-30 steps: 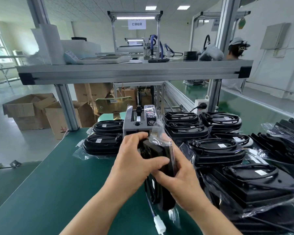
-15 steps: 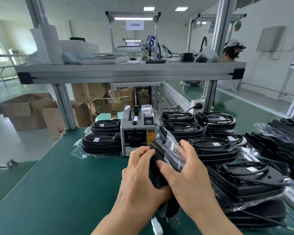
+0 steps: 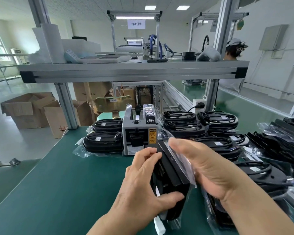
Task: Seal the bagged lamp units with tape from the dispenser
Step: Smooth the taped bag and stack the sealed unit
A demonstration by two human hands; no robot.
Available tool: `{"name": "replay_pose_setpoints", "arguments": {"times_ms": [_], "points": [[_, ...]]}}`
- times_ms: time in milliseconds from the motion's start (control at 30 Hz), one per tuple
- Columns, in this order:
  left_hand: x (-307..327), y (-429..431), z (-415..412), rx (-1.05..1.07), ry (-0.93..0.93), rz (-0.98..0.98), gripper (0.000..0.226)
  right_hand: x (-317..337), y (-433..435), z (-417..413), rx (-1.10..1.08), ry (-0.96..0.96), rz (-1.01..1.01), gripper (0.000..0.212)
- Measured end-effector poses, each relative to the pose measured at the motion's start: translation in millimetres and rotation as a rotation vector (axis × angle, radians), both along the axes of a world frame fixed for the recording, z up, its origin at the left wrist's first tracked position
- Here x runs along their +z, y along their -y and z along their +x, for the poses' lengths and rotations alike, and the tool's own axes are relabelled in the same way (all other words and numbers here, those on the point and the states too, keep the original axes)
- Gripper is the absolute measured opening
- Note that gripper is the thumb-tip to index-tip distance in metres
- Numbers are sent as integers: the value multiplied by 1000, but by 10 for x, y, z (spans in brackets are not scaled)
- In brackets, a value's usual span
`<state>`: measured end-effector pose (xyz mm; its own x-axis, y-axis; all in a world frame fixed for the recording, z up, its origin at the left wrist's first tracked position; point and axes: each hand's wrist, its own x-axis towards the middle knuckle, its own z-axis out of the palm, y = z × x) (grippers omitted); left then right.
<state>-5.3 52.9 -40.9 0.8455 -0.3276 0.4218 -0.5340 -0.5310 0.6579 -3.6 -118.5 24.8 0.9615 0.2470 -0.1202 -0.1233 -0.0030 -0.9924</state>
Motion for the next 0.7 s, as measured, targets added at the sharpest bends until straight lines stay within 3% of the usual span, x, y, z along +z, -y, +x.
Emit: {"name": "replay_pose_setpoints", "arguments": {"times_ms": [67,133,233,367,500,567,600,633,700], "points": [[6,36,-7,-39,9,28,97,53,-46,9,-20,21,-137,99],[-7,60,-18,-38,19,43,90,59,-41,70,-56,29,-180,66],[-27,39,-11,-22,27,36,100,40,71,131,-128,-36,-27,42],[-49,-18,5,-11,22,10,101,-9,173,119,-226,-151,348,41],[-21,-9,-15,-42,26,78,104,-161,142,87,-266,-176,341,42],[5,-19,-14,-112,2,90,98,-193,76,54,-199,-145,331,26],[14,-33,20,-155,-18,42,90,-200,59,43,-183,-122,342,19],[10,-48,79,-177,-50,-63,78,-209,54,34,-165,-102,364,27],[-1,-63,293,-42,-177,-427,41,-211,56,11,-142,-77,366,37]]}}
